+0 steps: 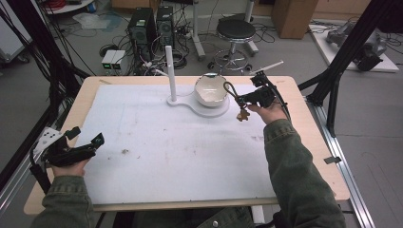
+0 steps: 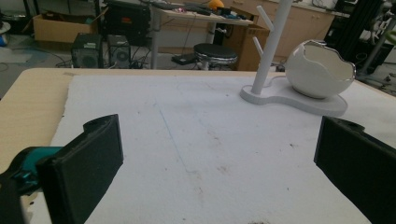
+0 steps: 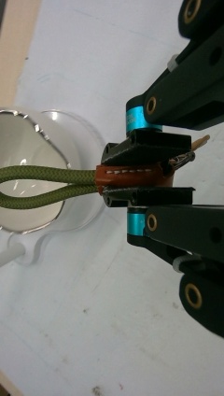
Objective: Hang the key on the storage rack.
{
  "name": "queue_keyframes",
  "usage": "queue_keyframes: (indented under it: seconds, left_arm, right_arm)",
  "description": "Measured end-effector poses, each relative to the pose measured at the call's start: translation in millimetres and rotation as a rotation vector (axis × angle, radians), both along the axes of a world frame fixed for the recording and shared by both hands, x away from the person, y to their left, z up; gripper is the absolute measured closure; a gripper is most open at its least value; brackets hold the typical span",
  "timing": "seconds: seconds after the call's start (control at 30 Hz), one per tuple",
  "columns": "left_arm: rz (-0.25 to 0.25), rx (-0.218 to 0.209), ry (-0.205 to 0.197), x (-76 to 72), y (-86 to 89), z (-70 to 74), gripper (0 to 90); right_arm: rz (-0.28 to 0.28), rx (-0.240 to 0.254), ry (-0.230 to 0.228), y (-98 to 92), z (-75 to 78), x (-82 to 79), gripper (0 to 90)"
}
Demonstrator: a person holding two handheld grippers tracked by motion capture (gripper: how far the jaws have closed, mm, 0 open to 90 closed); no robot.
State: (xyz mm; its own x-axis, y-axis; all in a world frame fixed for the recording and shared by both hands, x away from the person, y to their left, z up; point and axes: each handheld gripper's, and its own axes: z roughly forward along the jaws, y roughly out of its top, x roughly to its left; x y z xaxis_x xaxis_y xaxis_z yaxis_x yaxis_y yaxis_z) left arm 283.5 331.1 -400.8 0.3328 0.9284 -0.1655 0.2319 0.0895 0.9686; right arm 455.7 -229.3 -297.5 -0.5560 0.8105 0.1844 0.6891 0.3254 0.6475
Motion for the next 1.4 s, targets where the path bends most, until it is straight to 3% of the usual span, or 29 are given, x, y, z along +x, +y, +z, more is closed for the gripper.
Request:
queue_keyframes:
  seconds: [0.13, 0.33, 0.9, 1.4]
  left_arm:
    - [0.0, 0.0, 0.0, -0.3, 0.2, 0.1, 1.7]
    - [-0.003, 0.002, -0.002, -0.6, 0.3, 0.3, 1.7]
    - [-0.007, 0.001, -0.004, -0.9, 0.0, 0.5, 1.7]
    - [-0.005, -0.002, -0.007, -1.3, 0.7, 0.6, 1.7]
  right_arm:
    - [0.02, 0.019, -0.043, 11.5, 13.6, -4.9, 77.8]
    - [0.059, 0.04, -0.057, 24.9, 23.8, -8.8, 77.8]
    - [0.152, 0.055, -0.072, 71.6, 45.6, -10.3, 77.6]
    - [0.179, 0.065, -0.077, 101.4, 60.1, -1.5, 77.5]
